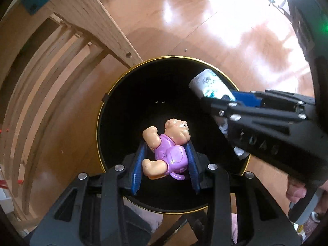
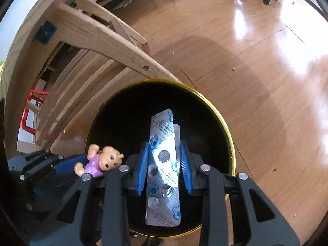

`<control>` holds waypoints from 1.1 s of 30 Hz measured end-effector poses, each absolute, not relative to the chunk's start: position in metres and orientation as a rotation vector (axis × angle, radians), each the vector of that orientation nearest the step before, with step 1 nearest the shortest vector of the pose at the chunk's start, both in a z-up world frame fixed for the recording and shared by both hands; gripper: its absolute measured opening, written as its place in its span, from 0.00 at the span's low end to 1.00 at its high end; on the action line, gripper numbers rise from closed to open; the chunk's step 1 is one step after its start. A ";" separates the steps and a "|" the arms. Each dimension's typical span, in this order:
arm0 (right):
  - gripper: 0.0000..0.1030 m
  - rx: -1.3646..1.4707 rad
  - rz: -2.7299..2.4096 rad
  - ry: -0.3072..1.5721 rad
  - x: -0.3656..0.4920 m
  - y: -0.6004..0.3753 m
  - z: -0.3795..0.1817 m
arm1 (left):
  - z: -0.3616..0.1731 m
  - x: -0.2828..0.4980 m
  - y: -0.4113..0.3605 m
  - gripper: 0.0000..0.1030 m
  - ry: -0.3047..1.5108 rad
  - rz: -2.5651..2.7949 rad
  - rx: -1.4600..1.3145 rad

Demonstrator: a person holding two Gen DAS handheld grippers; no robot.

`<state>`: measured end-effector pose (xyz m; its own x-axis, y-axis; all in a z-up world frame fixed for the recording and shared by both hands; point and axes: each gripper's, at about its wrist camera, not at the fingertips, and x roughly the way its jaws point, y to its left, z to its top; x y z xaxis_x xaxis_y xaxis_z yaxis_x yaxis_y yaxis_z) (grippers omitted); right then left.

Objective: Collect trash
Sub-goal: 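Open both tools to drop the toy and blister pack into the bin, then grasp the white paper box with the left tool while the right tool grasps the blue foil wrapper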

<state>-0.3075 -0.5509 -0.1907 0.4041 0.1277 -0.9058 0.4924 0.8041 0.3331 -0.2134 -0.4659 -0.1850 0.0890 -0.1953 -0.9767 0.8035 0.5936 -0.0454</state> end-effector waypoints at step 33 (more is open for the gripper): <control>0.93 0.088 -0.133 0.862 -0.094 -0.437 0.021 | 0.016 0.007 -0.090 0.94 0.883 -0.146 0.164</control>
